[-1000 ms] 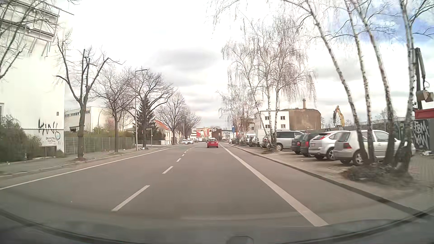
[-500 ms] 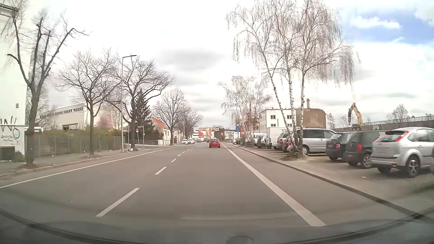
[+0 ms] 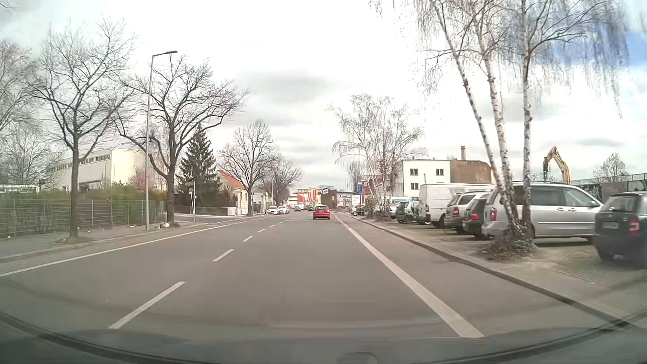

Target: Follow the waypoints while adhering to traffic rules and regulations

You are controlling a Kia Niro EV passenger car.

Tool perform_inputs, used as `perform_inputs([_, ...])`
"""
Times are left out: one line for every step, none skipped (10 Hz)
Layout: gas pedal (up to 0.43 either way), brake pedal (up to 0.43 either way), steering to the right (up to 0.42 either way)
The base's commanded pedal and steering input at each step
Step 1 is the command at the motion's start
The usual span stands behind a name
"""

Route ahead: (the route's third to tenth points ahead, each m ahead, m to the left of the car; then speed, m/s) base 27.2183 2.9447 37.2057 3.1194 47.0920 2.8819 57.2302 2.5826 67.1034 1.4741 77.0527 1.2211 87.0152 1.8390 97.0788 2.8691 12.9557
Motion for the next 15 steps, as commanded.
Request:
perform_inputs([0.039,0.000,-0.004])
perform_inputs([0.059,0.000,-0.004])
perform_inputs([0.059,0.000,-0.004])
perform_inputs([0.059,0.000,-0.004])
perform_inputs([0.059,0.000,-0.004])
perform_inputs([0.059,0.000,-0.003])
perform_inputs([0.047,0.000,-0.003])
perform_inputs([0.047,0.000,-0.002])
perform_inputs([0.047,0.000,-0.002])
perform_inputs([0.047,0.000,-0.002])
perform_inputs([0.008,0.000,-0.002])
perform_inputs([0.008,0.000,-0.002])
perform_inputs([0.000,0.000,-0.002])
perform_inputs([0.000,0.000,-0.001])
perform_inputs([0.000,0.000,-0.002])
